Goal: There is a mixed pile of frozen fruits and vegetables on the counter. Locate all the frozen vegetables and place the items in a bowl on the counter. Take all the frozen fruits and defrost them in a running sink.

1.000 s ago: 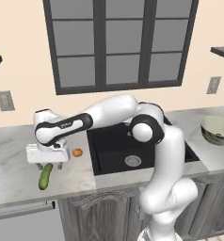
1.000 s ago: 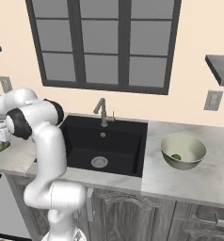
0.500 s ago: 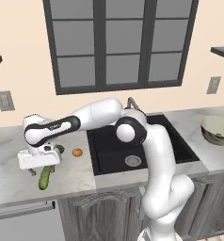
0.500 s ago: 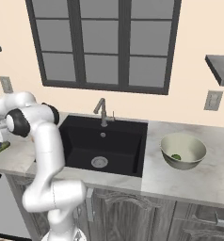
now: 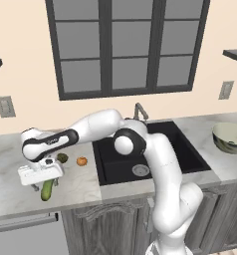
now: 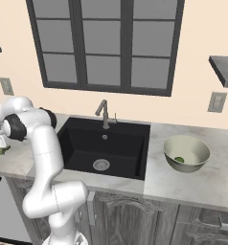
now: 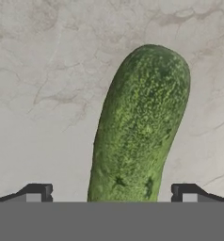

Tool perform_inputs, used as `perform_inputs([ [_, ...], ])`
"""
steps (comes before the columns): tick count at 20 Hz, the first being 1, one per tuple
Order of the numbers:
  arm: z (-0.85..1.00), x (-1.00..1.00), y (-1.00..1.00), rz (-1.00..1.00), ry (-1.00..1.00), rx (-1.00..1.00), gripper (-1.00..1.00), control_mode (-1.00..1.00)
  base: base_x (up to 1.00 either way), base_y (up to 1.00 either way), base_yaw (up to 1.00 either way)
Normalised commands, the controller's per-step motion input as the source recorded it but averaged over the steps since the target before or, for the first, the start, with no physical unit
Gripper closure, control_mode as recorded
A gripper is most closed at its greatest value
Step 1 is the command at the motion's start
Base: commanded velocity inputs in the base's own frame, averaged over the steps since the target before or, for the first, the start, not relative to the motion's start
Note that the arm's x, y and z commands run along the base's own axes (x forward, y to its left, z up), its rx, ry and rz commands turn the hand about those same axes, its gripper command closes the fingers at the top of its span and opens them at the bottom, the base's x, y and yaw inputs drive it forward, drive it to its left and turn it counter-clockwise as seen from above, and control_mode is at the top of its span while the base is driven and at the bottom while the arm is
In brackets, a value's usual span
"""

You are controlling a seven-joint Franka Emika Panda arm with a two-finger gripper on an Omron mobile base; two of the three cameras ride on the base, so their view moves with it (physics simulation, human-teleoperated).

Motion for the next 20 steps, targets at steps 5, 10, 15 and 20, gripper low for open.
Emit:
perform_inputs([
  [5, -0.20, -0.11, -0.08, 0.02, -0.14, 0.03, 1.00, -1.00, 0.00, 0.00, 0.00],
  [10, -0.05, -0.05, -0.05, 0.00, -0.19, 0.04, 1.00, -1.00, 0.00, 0.00, 0.00],
  [15, -0.01, -0.08, -0.22, -0.01, -0.16, 0.06, 1.00, -1.00, 0.00, 0.00, 0.00],
  [20, 0.12, 0.06, -0.40, -0.07, -0.04, 0.08, 1.00, -1.00, 0.00, 0.00, 0.00],
])
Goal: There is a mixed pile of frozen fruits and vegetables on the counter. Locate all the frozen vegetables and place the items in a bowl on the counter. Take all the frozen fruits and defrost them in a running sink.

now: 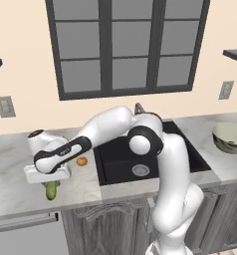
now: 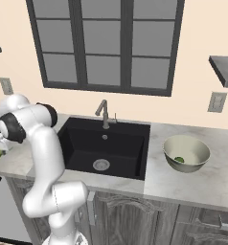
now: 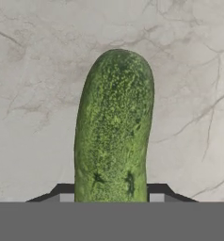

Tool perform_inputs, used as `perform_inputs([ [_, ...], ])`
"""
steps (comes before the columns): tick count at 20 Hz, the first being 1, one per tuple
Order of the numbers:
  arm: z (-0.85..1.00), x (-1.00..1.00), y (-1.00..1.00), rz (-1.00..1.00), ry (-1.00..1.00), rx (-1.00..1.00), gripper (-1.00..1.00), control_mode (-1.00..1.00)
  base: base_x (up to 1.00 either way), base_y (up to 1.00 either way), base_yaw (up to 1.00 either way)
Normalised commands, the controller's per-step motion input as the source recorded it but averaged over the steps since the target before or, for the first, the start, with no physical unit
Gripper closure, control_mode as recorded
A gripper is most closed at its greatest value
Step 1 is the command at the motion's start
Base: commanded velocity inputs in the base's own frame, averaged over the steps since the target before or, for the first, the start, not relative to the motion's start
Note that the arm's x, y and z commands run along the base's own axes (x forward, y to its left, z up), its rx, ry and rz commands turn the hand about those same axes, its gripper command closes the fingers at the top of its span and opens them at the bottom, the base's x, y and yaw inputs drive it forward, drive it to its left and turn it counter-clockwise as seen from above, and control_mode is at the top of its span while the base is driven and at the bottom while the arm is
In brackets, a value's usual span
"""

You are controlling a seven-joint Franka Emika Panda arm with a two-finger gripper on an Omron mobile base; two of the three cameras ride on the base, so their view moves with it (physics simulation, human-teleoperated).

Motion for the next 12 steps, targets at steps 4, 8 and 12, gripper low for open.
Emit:
perform_inputs([
  [4, 0.29, 0.07, -0.38, -0.04, 0.00, 0.09, 1.00, -1.00, 0.00, 0.00, 0.00],
  [8, 0.33, 0.05, -0.35, -0.04, 0.04, 0.08, 1.00, -1.00, 0.00, 0.00, 0.00],
  [12, 0.34, 0.01, -0.36, -0.02, 0.01, 0.07, 1.00, -1.00, 0.00, 0.00, 0.00],
])
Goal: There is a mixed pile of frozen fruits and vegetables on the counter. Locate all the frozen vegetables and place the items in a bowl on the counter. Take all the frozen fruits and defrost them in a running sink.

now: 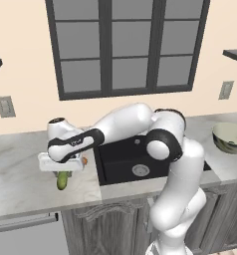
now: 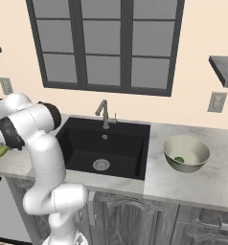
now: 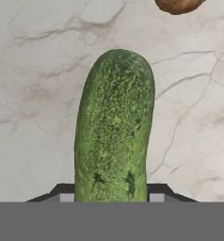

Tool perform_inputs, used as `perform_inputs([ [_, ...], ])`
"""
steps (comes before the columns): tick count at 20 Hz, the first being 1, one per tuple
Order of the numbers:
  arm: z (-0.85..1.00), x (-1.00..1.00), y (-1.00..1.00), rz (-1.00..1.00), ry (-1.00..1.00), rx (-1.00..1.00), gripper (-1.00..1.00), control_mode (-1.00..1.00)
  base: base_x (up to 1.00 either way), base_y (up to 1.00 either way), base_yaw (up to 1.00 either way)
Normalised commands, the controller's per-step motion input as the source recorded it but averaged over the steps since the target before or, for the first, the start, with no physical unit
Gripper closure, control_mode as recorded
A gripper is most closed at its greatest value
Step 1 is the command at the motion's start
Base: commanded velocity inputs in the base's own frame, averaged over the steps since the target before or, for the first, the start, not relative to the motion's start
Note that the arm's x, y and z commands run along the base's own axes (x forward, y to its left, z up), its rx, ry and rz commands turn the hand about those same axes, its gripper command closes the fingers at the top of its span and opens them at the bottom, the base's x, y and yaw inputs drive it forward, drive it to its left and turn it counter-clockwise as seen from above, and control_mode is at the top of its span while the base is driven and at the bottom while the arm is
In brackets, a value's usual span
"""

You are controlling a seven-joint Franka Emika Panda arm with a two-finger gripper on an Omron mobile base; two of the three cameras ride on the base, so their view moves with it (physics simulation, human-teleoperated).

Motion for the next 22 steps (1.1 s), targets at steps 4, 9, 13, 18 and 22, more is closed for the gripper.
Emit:
perform_inputs([
  [4, 0.30, 0.00, -0.38, -0.02, -0.01, 0.05, 1.00, -1.00, 0.00, 0.00, 0.00],
  [9, 0.30, 0.01, -0.36, -0.01, 0.02, 0.05, 1.00, -1.00, 0.00, 0.00, 0.00],
  [13, 0.29, 0.04, -0.35, 0.00, 0.04, 0.00, 1.00, -1.00, 0.00, 0.00, 0.00],
  [18, 0.30, 0.02, -0.26, 0.00, 0.04, -0.01, 1.00, -1.00, 0.00, 0.00, 0.00],
  [22, 0.19, 0.00, -0.43, -0.03, 0.03, -0.06, 1.00, -1.00, 0.00, 0.00, 0.00],
])
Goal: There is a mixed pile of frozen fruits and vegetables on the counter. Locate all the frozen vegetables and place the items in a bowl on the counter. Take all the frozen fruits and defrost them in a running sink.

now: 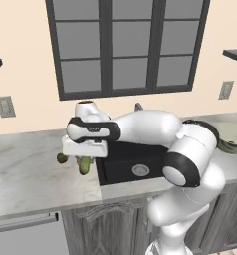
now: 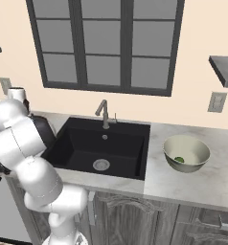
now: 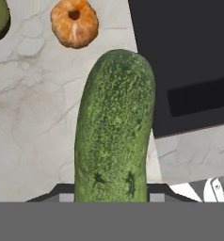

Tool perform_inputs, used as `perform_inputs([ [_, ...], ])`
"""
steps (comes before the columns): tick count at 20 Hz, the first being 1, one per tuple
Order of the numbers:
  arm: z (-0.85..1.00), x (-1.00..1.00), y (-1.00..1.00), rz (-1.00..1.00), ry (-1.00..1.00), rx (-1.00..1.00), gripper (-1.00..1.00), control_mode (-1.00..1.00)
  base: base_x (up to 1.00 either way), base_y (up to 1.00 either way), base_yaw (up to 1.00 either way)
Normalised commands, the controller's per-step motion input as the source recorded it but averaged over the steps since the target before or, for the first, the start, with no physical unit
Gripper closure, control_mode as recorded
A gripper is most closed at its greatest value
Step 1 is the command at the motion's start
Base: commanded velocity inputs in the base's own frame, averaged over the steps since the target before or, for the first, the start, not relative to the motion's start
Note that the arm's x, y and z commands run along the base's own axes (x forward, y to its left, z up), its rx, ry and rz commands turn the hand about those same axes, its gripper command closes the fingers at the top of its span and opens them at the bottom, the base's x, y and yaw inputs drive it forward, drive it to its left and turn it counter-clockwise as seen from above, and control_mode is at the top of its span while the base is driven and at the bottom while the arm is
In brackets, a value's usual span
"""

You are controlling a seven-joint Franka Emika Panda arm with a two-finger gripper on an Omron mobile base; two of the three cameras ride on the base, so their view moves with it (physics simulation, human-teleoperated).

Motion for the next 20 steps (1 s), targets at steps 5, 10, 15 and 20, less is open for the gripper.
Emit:
perform_inputs([
  [5, 0.16, 0.00, -0.48, -0.06, 0.05, -0.07, 1.00, -1.00, 0.00, 0.00, 0.00],
  [10, 0.07, 0.00, -0.47, -0.07, 0.00, -0.06, 1.00, -1.00, 0.00, 0.00, 0.00],
  [15, -0.03, 0.00, -0.50, -0.07, 0.00, -0.04, 1.00, -1.00, 0.00, 0.00, 0.00],
  [20, -0.07, 0.00, -0.52, -0.07, 0.00, -0.02, 1.00, -1.00, 0.00, 0.00, 0.00],
])
